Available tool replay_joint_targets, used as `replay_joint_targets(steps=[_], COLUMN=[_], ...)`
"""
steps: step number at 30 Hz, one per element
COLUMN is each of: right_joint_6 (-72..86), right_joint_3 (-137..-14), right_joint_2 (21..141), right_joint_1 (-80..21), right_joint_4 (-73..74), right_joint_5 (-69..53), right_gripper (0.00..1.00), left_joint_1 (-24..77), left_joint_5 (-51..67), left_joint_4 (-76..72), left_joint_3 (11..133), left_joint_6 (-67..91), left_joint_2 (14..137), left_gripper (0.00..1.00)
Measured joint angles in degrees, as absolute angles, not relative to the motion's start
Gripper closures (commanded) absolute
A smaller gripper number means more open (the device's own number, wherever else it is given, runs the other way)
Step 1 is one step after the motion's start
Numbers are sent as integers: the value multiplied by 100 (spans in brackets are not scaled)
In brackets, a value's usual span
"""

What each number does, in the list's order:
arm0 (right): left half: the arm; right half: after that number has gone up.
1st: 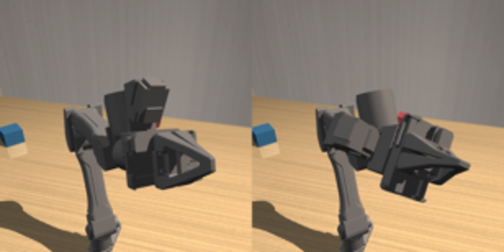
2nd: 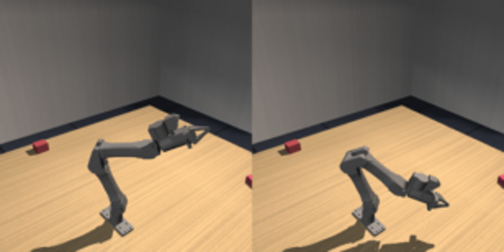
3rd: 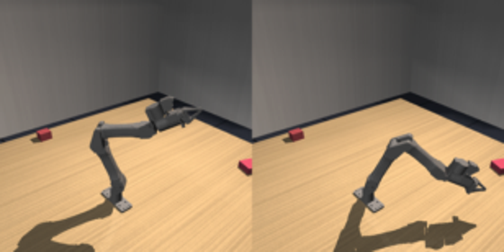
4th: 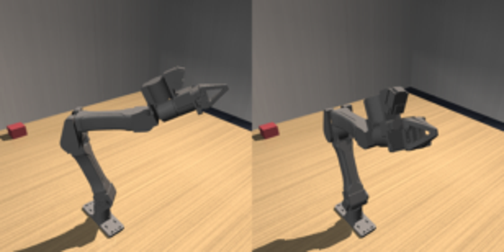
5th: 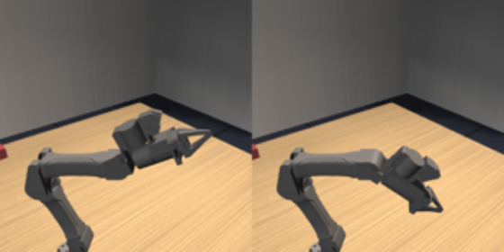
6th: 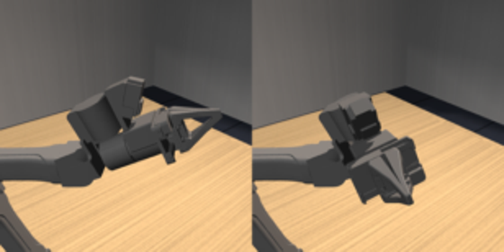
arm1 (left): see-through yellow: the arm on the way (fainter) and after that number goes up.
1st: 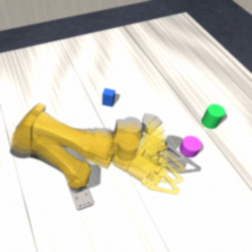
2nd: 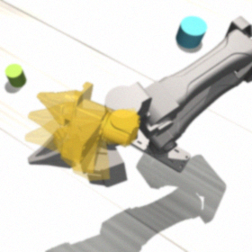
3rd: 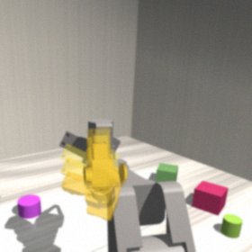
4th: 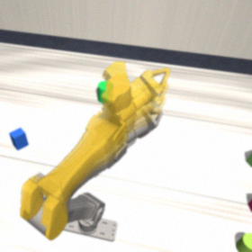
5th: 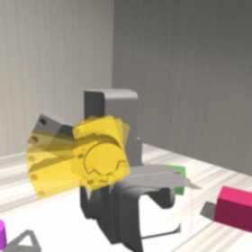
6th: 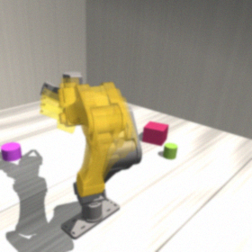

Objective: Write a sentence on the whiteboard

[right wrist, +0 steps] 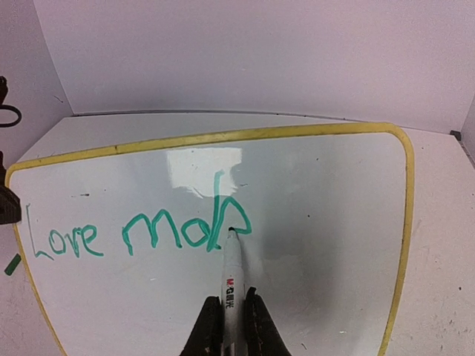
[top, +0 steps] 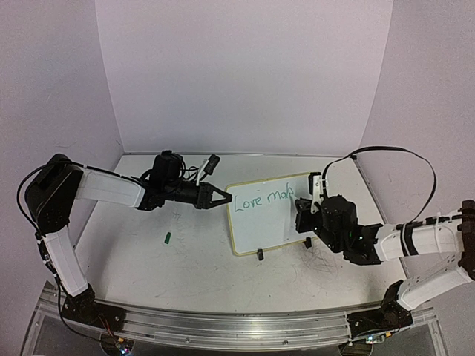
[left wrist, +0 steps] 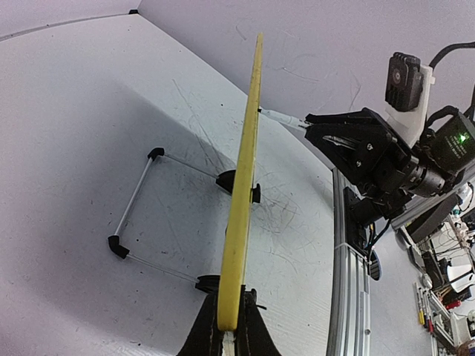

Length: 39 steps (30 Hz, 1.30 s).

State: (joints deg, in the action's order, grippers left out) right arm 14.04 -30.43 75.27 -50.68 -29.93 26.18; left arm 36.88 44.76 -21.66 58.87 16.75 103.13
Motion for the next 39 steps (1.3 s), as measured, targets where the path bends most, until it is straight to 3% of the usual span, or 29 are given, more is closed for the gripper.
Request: replay_joint_targets(steps=[39], right_joint_6=[1587], right_joint_3=[-2885], right_joint_2=[6972], right_joint_1=[-5074], right_joint_4=[-2517], right_joint_5=[2721], right_gripper=[100], left_joint_1=[3699], left_joint_5=[4478], left_joint_4=[-2126], left_joint_3=[5915], left_joint_6=[1640], left_joint_2=[10313], left_gripper=[100])
